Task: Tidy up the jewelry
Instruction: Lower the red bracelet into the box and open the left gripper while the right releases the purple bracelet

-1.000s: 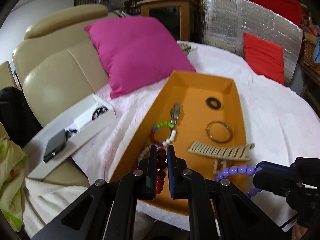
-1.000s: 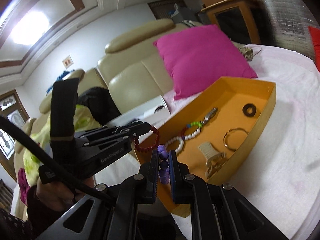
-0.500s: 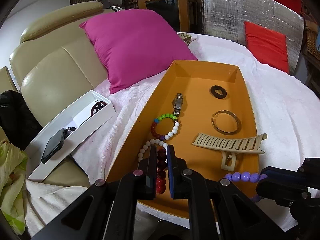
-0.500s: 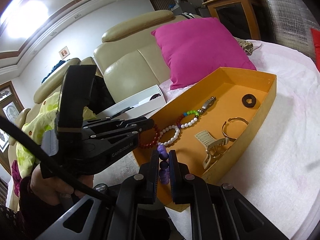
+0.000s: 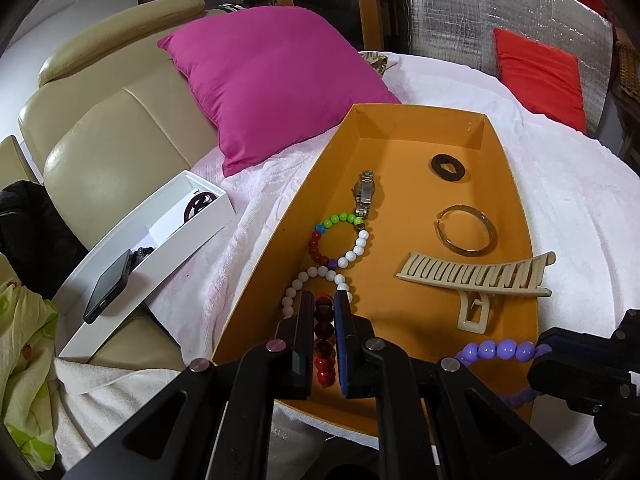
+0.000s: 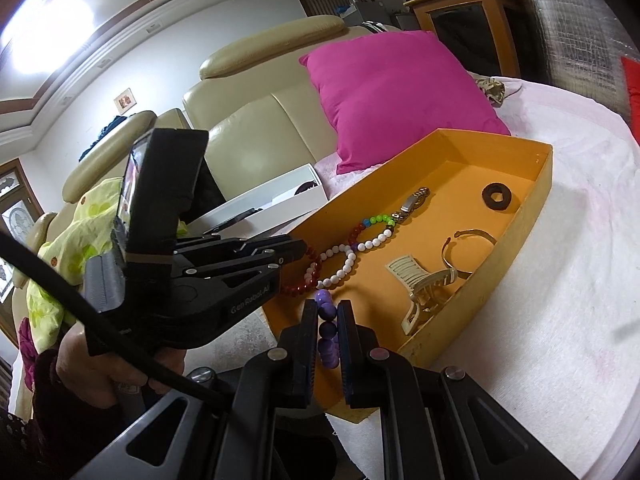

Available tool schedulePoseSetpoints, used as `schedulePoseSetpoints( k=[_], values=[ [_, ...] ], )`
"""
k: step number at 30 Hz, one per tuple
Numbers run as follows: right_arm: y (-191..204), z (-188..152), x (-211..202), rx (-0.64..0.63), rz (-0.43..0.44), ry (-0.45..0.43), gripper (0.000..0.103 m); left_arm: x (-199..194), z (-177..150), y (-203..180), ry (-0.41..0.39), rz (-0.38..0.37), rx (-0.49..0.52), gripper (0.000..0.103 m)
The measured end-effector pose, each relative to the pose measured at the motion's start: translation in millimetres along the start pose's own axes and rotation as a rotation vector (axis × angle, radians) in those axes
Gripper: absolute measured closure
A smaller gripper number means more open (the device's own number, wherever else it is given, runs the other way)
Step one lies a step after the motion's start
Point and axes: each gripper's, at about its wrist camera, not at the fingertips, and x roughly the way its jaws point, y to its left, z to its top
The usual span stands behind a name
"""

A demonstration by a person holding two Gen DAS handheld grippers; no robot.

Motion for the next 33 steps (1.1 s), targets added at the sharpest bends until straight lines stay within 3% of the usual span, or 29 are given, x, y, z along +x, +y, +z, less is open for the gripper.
schedulePoseSetpoints(
  k=[19, 22, 24, 33],
  values=[
    [-9.2, 1.2, 4.5, 0.054, -0.018, 0.016, 0.091, 4.3, -0.4, -0.8, 0.017, 0.036, -0.004, 0.09],
    [-11.8, 2.2, 4.0, 0.067, -0.014, 0.018, 0.091, 3.6, 0.3, -0.5, 0.011, 0.042, -0.005, 0.077],
    [-11.8, 2.3, 3.1, 0.067, -0.01, 0.017, 0.091, 0.0, 1.4, 0.1, -0.009, 0.05, -0.012, 0.059],
    [-11.6, 4.4, -4.0, 0.064, -0.012, -0.006, 0.091, -11.0, 5.6, 1.4, -0.072, 0.12, -0.019, 0.038]
  ],
)
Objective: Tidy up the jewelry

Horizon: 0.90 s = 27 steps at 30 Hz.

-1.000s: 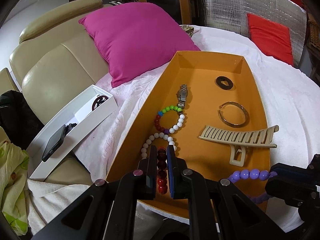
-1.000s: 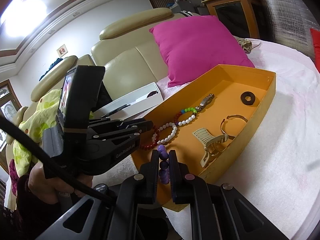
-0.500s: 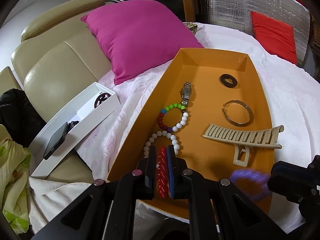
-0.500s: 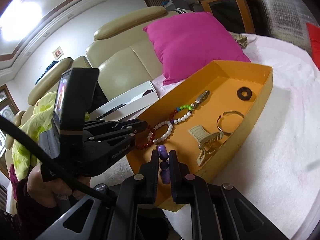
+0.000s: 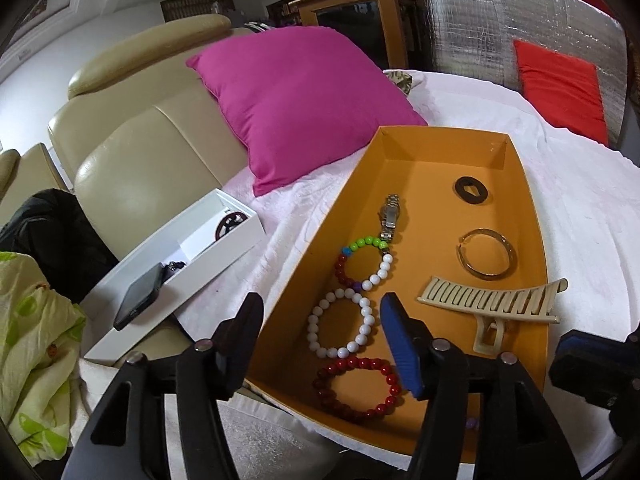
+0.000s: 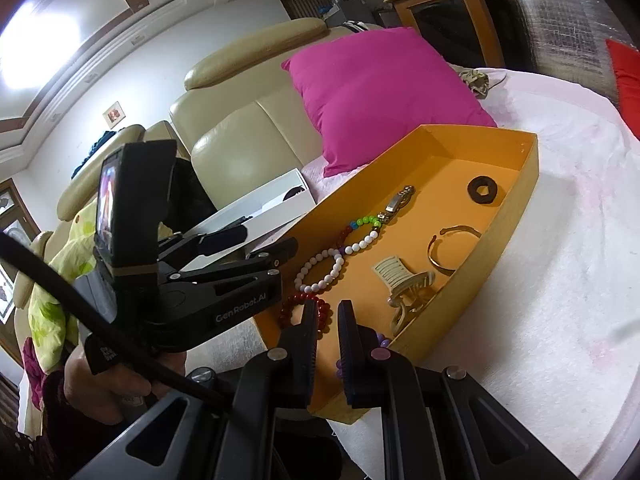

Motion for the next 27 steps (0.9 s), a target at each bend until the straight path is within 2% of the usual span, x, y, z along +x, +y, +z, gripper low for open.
schedulePoseSetpoints(
  k=[9, 13, 15, 17, 20, 23, 27],
  values=[
    [-0.8, 7.3, -20.8, 0.01, -0.008, -0.051, 0.091, -22.2, 0.6, 2.1, -0.016, 0.049, -0.039, 0.026],
    [-1.7, 8.4, -35.2, 0.018, -0.035, -0.084, 0.09, -39.5, -1.0, 0.7, -0.029, 0.057, -0.043, 0.024],
    [-2.8, 7.8, -42.4, 0.025, -0.053, -0.099, 0.086, -48.5, -1.5, -0.4, -0.032, 0.057, -0.04, 0.024],
    [-3.3, 7.7, -48.7, 0.031, -0.073, -0.109, 0.074, -59.2, -1.0, 0.0, -0.043, 0.06, -0.038, 0.024],
    [-1.4, 7.3, -61.8, 0.028, -0.103, -0.138, 0.065, -80.7, 1.6, 3.9, -0.064, 0.054, -0.047, 0.022],
    [4.0, 8.7, -76.9, 0.018, -0.13, -0.164, 0.058, -99.4, 3.3, 8.9, -0.084, 0.059, -0.054, 0.022],
    [15.7, 12.0, -103.5, 0.008, -0.151, -0.208, 0.054, -128.0, 4.1, 15.6, -0.12, 0.076, -0.06, 0.017]
  ],
)
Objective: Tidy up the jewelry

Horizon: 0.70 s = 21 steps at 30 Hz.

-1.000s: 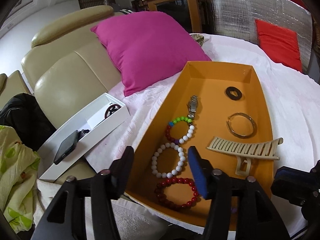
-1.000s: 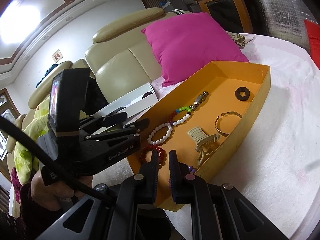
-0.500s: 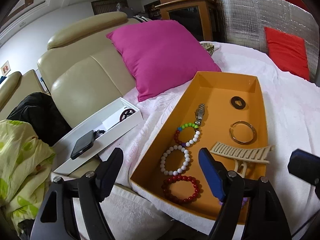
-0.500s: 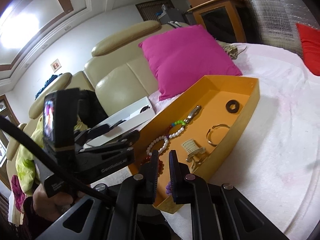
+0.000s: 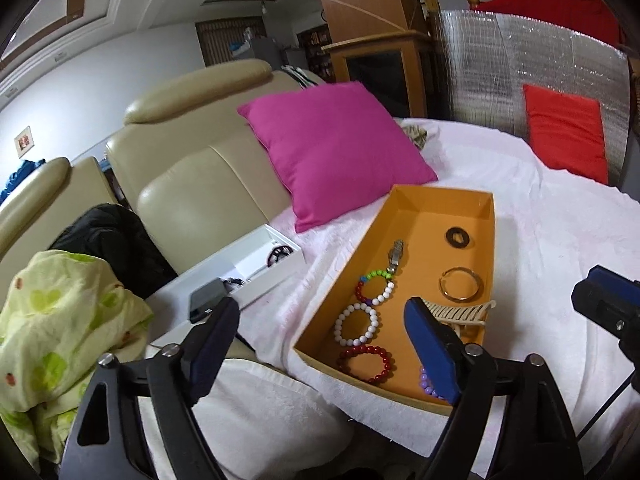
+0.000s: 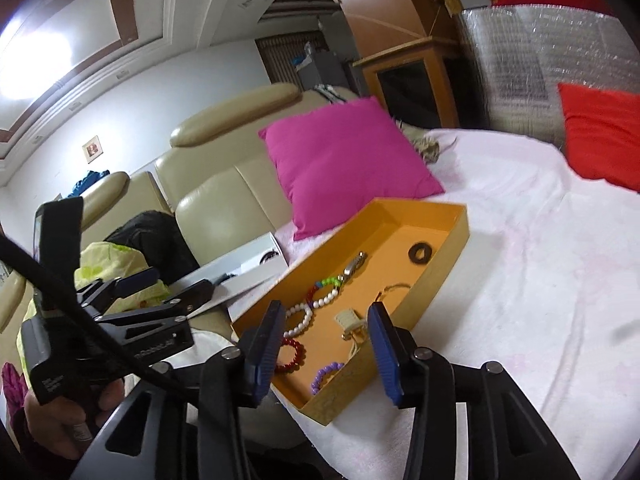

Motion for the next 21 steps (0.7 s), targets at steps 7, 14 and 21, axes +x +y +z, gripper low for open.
schedulePoseSetpoints(
  k=[7, 14, 21],
  values=[
    [23.2, 12.7, -32.4, -0.025, -0.032, -0.014, 0.045, -44.6, 2.1, 4.5, -0.065, -0.01, 0.018, 0.016],
    [50.9, 17.9, -60.0, -0.068, -0.066, -0.02, 0.041, -82.0, 2.9, 8.9, -0.127, -0.025, 0.019, 0.016],
    [59.8, 17.8, -76.2, -0.068, -0.093, -0.032, 0.04, -103.2, 1.8, 12.8, -0.164, -0.023, 0.017, 0.015]
  ],
)
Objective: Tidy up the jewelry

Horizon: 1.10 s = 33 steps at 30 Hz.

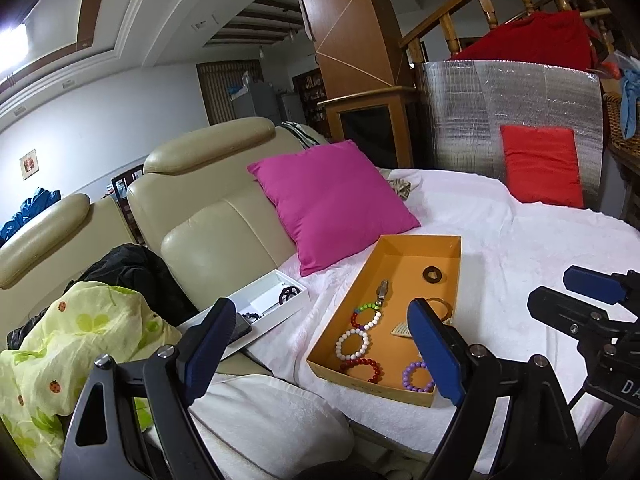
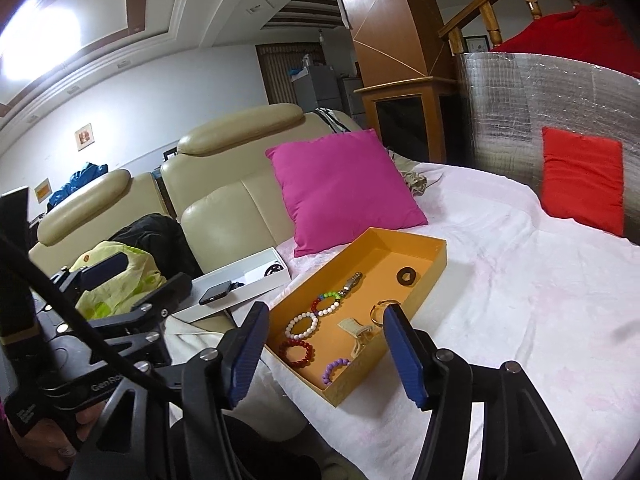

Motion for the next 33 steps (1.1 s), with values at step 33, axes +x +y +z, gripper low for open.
schedulePoseSetpoints(
  k=[33],
  values=[
    [13.8, 1.2, -10.5, -0.005, -0.013, -0.009, 0.04, -20.0, 0.0, 23.1, -0.026, 0.021, -0.044, 0.015]
  ],
)
